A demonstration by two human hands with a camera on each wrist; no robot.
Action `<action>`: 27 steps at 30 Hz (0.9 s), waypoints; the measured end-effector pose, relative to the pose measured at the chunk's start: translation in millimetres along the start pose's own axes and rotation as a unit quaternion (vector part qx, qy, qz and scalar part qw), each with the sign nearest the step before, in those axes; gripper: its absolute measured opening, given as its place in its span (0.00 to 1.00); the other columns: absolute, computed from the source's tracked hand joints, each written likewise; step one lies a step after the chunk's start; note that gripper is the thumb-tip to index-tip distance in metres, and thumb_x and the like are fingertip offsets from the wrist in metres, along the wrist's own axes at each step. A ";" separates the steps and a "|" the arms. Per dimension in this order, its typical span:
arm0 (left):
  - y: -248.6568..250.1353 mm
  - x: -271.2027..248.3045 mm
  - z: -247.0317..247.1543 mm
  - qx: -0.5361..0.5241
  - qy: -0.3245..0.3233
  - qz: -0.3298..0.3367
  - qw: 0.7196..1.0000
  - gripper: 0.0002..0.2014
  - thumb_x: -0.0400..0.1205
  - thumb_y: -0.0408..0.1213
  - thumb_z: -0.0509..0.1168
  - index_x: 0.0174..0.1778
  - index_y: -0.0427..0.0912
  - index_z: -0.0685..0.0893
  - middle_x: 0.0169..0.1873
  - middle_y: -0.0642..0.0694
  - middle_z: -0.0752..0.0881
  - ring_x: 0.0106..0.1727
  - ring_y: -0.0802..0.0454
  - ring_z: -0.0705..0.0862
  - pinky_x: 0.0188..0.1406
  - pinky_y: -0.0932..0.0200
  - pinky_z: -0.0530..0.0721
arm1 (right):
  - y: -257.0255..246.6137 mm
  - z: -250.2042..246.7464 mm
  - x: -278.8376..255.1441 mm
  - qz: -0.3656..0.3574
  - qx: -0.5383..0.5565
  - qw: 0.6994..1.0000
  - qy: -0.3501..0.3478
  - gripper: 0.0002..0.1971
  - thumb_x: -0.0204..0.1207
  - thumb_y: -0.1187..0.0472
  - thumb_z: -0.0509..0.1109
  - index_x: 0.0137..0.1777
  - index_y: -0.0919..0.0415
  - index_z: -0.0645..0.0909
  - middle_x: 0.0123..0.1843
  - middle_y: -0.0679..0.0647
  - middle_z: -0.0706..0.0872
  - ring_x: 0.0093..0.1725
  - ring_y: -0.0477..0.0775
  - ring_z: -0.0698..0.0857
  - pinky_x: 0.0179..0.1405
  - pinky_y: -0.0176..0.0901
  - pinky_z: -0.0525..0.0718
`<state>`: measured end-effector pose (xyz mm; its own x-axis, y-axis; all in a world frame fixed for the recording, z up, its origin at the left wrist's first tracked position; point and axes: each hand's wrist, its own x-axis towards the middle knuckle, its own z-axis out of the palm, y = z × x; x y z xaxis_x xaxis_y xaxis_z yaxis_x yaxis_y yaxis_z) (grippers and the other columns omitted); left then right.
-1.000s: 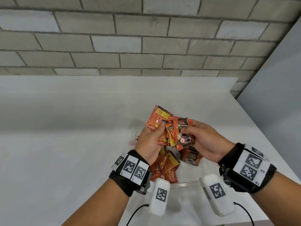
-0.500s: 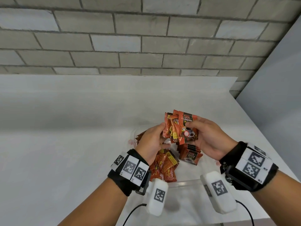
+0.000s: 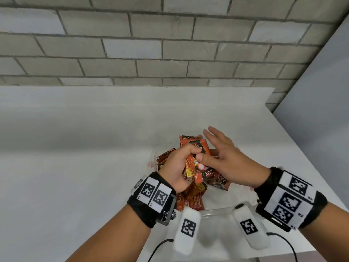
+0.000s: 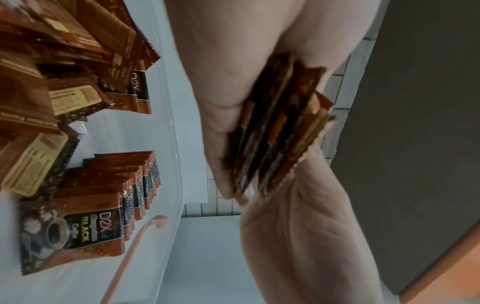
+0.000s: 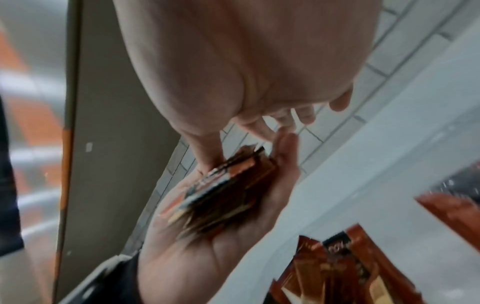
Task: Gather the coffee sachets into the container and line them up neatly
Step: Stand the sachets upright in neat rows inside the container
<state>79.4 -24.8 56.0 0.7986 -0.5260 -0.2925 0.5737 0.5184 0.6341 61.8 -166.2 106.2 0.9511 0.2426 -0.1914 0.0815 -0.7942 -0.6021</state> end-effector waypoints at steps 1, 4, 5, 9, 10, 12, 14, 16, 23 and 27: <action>-0.2 0.5 -1.5 -0.004 0.012 -0.005 1.000 0.17 0.63 0.34 0.70 0.48 0.37 0.81 0.42 0.37 0.78 0.41 0.44 0.80 0.45 0.50 0.80 | -0.8 -2.6 -0.7 -0.019 -0.002 1.000 0.012 0.47 0.66 0.32 0.59 0.83 0.45 0.46 0.84 0.41 0.42 0.82 0.42 0.43 0.82 0.55 0.49; 1.6 -2.0 1.0 -0.006 0.017 -0.011 1.000 0.09 0.66 0.32 0.65 0.41 0.36 0.82 0.37 0.38 0.79 0.35 0.47 0.79 0.38 0.55 0.80 | -4.6 -4.5 -6.0 -0.115 0.027 0.993 0.012 0.54 0.60 0.31 0.73 0.78 0.34 0.39 0.82 0.34 0.40 0.79 0.33 0.40 0.82 0.47 0.47; 1.9 -3.1 1.2 -0.007 0.012 -0.013 1.000 0.05 0.67 0.31 0.64 0.37 0.36 0.81 0.33 0.39 0.79 0.31 0.48 0.79 0.34 0.57 0.80 | -6.2 -3.1 -8.1 -0.141 -0.001 0.990 -0.011 0.59 0.57 0.31 0.77 0.77 0.30 0.36 0.81 0.32 0.38 0.80 0.33 0.37 0.81 0.47 0.44; 2.1 -6.0 2.0 -0.003 -0.025 -0.005 1.000 0.03 0.69 0.32 0.66 0.33 0.38 0.84 0.28 0.42 0.82 0.31 0.50 0.84 0.32 0.58 0.82 | -4.9 9.5 -7.1 -0.188 -0.151 0.970 -0.039 0.66 0.56 0.40 0.82 0.74 0.28 0.26 0.82 0.39 0.44 0.81 0.41 0.44 0.79 0.43 0.43; 2.0 -6.5 1.7 -0.002 -0.034 -0.002 0.999 0.03 0.68 0.32 0.66 0.32 0.39 0.86 0.28 0.42 0.83 0.31 0.50 0.84 0.33 0.58 0.82 | -4.5 10.8 -6.1 -0.192 -0.155 0.969 -0.017 0.65 0.58 0.43 0.82 0.75 0.31 0.27 0.81 0.42 0.51 0.80 0.41 0.51 0.79 0.42 0.47; 0.7 -6.0 -1.0 -0.002 -0.049 0.010 0.999 0.05 0.66 0.32 0.66 0.31 0.41 0.87 0.28 0.44 0.84 0.31 0.52 0.84 0.34 0.60 0.82 | -3.0 9.6 -4.3 -0.196 -0.143 0.970 0.017 0.61 0.62 0.47 0.80 0.78 0.37 0.32 0.76 0.44 0.62 0.75 0.41 0.60 0.75 0.39 0.53; 1.9 -6.8 -2.2 -0.011 -0.062 0.021 0.998 0.06 0.65 0.35 0.68 0.34 0.41 0.90 0.31 0.43 0.87 0.34 0.52 0.86 0.38 0.59 0.83 | -1.9 8.6 -3.7 -0.196 -0.134 0.971 0.032 0.58 0.64 0.51 0.80 0.79 0.39 0.36 0.73 0.46 0.65 0.71 0.43 0.62 0.72 0.38 0.56; 2.3 -5.9 -3.8 -0.001 -0.073 0.021 0.997 0.08 0.64 0.36 0.69 0.35 0.41 0.90 0.32 0.43 0.88 0.35 0.51 0.87 0.38 0.59 0.83 | -0.7 10.6 -3.5 -0.200 -0.123 0.971 0.043 0.58 0.64 0.50 0.80 0.80 0.40 0.37 0.75 0.48 0.61 0.73 0.45 0.60 0.73 0.40 0.57; 3.3 -4.6 -5.1 -0.052 -0.111 0.030 0.992 0.28 0.63 0.49 0.82 0.55 0.38 0.88 0.51 0.38 0.88 0.53 0.45 0.88 0.55 0.52 0.85 | -1.1 8.1 2.0 -0.156 -0.134 0.976 0.069 0.56 0.63 0.39 0.78 0.83 0.49 0.46 0.70 0.46 0.72 0.71 0.45 0.68 0.75 0.43 0.56; 1.7 -1.5 -6.0 -0.052 -0.103 0.023 0.993 0.28 0.68 0.51 0.78 0.58 0.37 0.87 0.52 0.38 0.87 0.55 0.45 0.87 0.56 0.53 0.85 | -1.9 9.1 2.0 -0.136 -0.158 0.975 0.072 0.56 0.62 0.31 0.73 0.83 0.51 0.49 0.74 0.46 0.68 0.74 0.44 0.63 0.73 0.41 0.51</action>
<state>80.3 -19.2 53.2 0.7770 -0.6205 -0.1057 0.5613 0.6069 0.5627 60.8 -159.2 100.0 0.9118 0.4052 0.0665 0.4023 -0.8491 -0.3423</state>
